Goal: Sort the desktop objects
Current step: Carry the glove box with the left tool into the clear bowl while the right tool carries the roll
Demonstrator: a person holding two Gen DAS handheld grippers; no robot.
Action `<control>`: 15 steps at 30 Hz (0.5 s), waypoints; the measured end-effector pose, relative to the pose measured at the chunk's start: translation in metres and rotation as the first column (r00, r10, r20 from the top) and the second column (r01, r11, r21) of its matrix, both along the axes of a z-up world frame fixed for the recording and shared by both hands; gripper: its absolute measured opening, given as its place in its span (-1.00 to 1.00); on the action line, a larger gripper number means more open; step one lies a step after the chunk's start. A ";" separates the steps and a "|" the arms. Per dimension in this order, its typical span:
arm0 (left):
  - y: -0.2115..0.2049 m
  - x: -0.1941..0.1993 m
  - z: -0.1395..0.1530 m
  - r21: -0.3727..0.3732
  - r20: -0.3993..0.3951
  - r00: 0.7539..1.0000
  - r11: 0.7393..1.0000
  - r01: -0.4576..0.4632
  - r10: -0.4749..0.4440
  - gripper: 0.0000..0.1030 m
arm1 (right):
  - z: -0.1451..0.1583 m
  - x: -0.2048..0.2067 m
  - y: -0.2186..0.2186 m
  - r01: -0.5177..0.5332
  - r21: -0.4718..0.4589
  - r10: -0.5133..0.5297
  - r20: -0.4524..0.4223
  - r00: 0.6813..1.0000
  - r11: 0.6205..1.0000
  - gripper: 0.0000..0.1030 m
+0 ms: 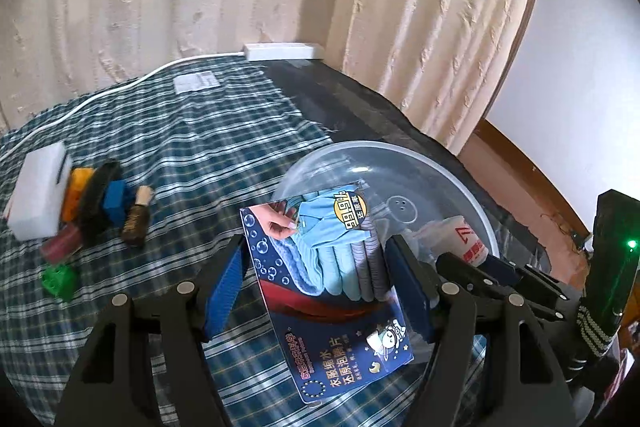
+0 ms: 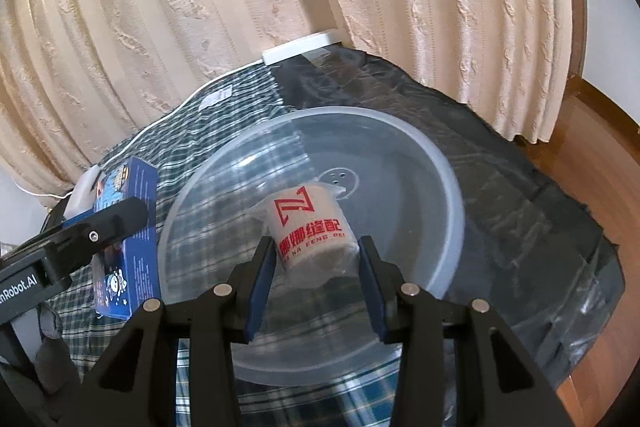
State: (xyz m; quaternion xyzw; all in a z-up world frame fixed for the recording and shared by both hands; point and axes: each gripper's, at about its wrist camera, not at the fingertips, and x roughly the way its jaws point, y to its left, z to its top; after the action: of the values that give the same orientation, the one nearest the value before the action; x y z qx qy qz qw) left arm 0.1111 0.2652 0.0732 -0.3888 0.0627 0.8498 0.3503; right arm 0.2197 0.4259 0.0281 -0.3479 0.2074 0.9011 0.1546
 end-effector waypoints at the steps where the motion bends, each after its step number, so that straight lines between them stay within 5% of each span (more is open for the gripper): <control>1: 0.004 0.001 -0.001 -0.001 0.001 1.000 1.000 0.011 -0.011 0.42 | -0.001 -0.001 0.000 0.003 -0.001 -0.003 0.003 1.000 1.000 -0.11; 15: 0.025 -0.003 -0.013 -0.006 0.029 0.999 0.999 0.045 -0.045 0.42 | -0.004 0.001 0.002 0.006 0.015 -0.006 0.016 1.000 1.000 -0.11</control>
State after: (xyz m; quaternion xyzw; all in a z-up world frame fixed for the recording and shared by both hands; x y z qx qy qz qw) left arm 0.1083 0.2899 0.0603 -0.4006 0.0690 0.8358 0.3690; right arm 0.2211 0.4282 0.0238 -0.3534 0.2004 0.8994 0.1615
